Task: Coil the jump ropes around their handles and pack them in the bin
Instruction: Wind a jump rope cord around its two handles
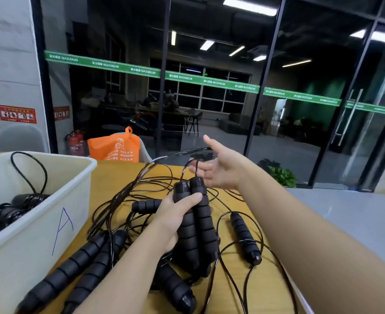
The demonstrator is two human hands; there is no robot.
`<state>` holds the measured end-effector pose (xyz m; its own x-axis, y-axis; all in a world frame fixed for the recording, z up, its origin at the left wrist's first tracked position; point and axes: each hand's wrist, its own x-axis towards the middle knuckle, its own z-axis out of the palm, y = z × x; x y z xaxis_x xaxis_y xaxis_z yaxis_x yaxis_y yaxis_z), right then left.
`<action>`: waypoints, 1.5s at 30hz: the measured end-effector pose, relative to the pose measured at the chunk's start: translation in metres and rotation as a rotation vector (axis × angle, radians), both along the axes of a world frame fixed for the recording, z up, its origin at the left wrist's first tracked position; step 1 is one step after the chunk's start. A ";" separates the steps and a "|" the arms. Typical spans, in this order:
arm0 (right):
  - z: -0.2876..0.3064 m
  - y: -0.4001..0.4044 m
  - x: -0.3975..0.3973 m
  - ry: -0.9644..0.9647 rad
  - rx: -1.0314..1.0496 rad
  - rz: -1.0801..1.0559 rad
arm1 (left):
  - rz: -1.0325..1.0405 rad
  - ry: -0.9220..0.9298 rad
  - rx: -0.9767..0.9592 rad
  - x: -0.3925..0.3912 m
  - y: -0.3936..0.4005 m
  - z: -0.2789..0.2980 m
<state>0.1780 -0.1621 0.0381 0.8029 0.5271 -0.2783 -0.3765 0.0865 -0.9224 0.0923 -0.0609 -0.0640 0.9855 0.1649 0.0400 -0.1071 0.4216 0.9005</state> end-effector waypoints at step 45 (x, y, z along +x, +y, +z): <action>-0.016 -0.056 -0.028 -0.689 -0.336 -0.120 | -0.019 -0.123 0.099 -0.011 -0.007 0.026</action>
